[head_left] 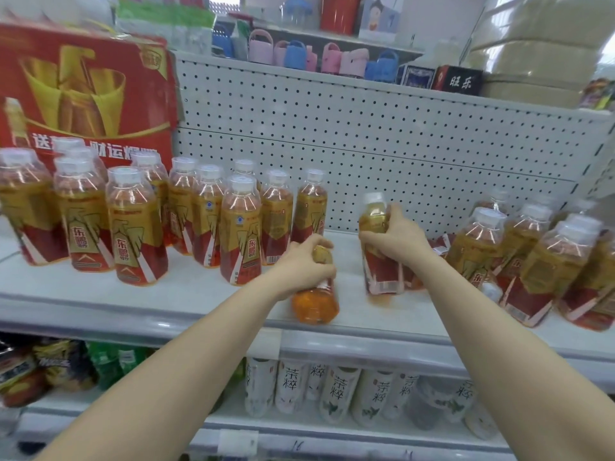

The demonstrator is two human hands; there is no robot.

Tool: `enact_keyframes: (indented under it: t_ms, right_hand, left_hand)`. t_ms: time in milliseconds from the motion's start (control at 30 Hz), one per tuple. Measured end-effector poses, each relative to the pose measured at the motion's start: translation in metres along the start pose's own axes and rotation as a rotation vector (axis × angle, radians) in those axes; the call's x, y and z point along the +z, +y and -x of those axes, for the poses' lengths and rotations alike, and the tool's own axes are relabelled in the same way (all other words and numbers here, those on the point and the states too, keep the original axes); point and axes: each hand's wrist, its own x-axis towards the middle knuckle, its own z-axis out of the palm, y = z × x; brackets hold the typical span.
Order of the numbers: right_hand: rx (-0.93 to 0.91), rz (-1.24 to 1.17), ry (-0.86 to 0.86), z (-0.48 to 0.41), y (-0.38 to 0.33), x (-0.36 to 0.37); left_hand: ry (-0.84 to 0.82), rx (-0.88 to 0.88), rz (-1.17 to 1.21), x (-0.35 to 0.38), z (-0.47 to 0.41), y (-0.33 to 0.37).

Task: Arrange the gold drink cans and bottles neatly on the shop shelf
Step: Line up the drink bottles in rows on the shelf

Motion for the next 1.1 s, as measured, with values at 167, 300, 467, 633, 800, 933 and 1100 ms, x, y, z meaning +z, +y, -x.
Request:
enact_keyframes:
  t_ms: [167, 300, 467, 633, 800, 933, 1100]
  right_hand:
    - [-0.052, -0.194, 0.167, 0.008, -0.012, -0.004]
    - [-0.046, -0.199, 0.169, 0.009, -0.015, 0.010]
    - [-0.038, -0.221, 0.113, 0.000, -0.022, 0.005]
    - [-0.064, -0.255, 0.085, -0.004, -0.014, 0.002]
    - [-0.106, -0.272, 0.069, -0.006, -0.010, 0.001]
    - [-0.131, -0.242, 0.076, -0.008, -0.009, 0.002]
    - [-0.148, -0.226, 0.097, -0.011, -0.009, 0.005]
  left_hand:
    - [0.119, 0.012, 0.017, -0.001, 0.009, -0.005]
    - [0.180, 0.043, 0.037, -0.005, 0.014, -0.012]
    - [0.277, 0.155, 0.029, -0.001, 0.016, -0.012]
    - [0.292, 0.224, -0.087, 0.005, 0.004, -0.010]
    - [0.258, 0.158, -0.110, 0.007, -0.002, -0.005]
    - [0.307, 0.182, -0.210, 0.013, 0.002, -0.003]
    - [0.335, 0.225, -0.107, 0.014, 0.006, -0.007]
